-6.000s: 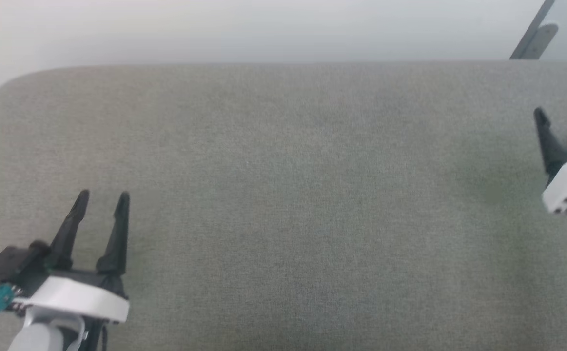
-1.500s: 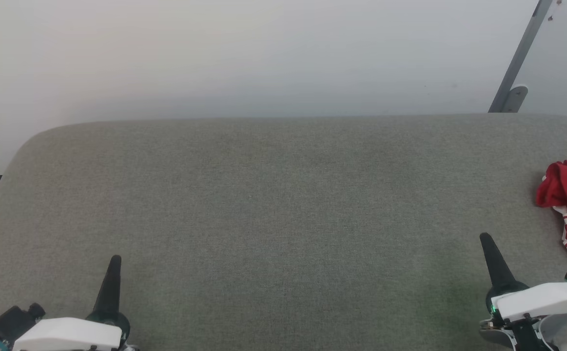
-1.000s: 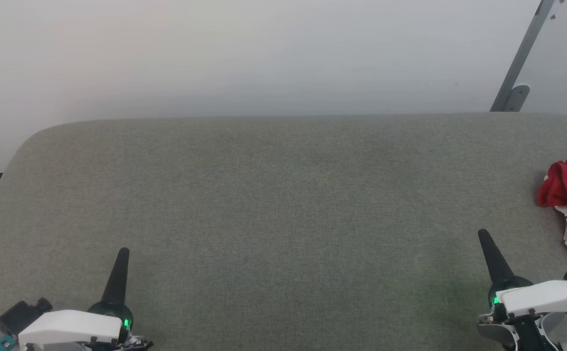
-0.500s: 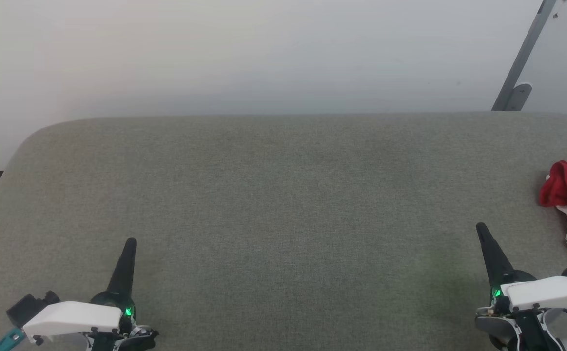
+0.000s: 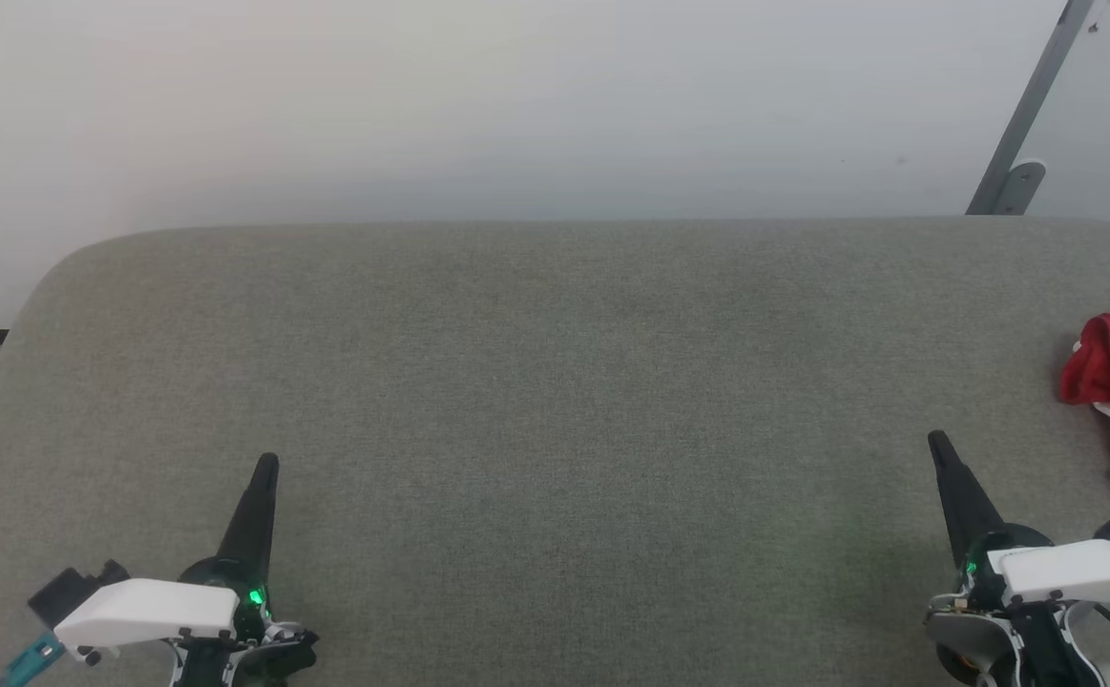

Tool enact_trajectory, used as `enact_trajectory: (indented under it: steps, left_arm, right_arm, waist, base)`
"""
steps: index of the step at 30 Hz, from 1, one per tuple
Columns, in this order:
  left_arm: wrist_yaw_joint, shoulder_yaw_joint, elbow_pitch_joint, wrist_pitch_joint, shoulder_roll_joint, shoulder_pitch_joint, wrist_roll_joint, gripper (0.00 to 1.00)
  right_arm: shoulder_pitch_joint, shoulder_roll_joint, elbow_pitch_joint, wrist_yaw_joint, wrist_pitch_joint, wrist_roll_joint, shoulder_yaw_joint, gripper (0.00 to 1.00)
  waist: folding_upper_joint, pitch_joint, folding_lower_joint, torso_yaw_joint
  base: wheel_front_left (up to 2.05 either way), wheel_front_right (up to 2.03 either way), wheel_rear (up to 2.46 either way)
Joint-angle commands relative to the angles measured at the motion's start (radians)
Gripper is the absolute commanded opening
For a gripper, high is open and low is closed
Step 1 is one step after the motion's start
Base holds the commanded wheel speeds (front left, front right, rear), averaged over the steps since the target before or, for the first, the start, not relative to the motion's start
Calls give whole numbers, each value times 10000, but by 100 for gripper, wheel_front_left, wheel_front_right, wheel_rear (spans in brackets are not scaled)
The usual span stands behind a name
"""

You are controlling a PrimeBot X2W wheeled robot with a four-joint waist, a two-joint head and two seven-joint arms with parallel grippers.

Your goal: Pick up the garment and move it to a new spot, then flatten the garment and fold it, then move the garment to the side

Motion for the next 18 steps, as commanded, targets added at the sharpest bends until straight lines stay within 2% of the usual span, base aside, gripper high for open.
enact_trajectory:
  steps: [1,18]
  left_arm:
    - [-42,40,8,79,-30,-250,-189,0]
    - [-49,54,128,385,-236,-464,-1082,0]
  right_arm:
    - [-177,25,-85,1,61,201,-38,0]
    - [-222,194,-82,0,276,1210,-125,0]
  waist:
    - [0,5,0,4]
    - [0,58,0,41]
  base:
    - [0,0,0]
    - [0,0,0]
